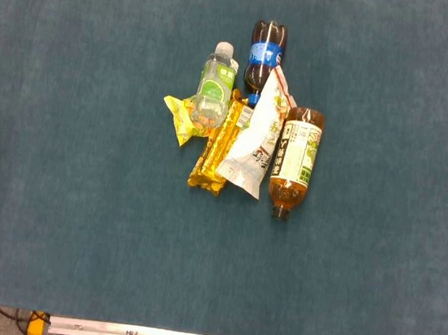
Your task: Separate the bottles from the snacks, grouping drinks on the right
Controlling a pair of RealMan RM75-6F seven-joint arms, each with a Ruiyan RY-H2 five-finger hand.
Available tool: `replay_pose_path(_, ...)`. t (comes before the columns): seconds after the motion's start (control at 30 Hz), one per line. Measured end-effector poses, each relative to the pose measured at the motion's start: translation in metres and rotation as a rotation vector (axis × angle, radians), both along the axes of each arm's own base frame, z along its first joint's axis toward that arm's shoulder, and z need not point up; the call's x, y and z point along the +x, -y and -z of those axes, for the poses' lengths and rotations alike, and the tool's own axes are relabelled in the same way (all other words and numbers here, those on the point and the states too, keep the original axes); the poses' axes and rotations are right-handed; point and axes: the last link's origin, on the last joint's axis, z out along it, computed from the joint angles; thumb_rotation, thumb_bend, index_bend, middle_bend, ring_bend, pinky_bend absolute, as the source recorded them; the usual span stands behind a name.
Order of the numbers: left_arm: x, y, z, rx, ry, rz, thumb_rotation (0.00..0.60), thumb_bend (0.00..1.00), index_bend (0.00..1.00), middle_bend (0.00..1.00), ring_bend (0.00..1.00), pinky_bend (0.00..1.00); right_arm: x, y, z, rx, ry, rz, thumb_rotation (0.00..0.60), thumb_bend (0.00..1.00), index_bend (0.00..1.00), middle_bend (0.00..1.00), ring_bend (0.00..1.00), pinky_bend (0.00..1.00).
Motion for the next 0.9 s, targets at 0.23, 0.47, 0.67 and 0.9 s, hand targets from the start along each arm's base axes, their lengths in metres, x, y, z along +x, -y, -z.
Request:
replay_pose_path(0.23,0.002,0.001,-0.003,0.006,-0.001,0.01,0.6,0.3,0.26,0.3,0.27,0.26,0.033,0.019,0.009,0.111,-0.047,-0.128,0.6,0.05,0.36,0.4,0.35,0.48)
replay_pose_path(0.47,0.0,0.007,-0.008,0.022,-0.002,-0.002,0.6,0.3,0.26,0.3,0.27,0.26,0.066,0.038,0.035,0.247,-0.16,-0.253,0.6,0.0,0.29,0.37,0.3,0.42)
replay_pose_path(0.67,-0.002,0.01,-0.009,0.023,0.001,-0.012,0.6,0.3,0.26,0.3,0.27,0.26,0.096,0.048,0.07,0.344,-0.271,-0.393,0.6,0.0,0.28,0.37,0.3,0.42)
replay_pose_path(0.9,-0.007,0.016,-0.012,0.037,0.003,-0.031,0.6,0.3,0.26,0.3,0.27,0.26,0.121,0.055,0.117,0.45,-0.368,-0.514,0.6,0.0,0.27,0.37,0.3,0.4)
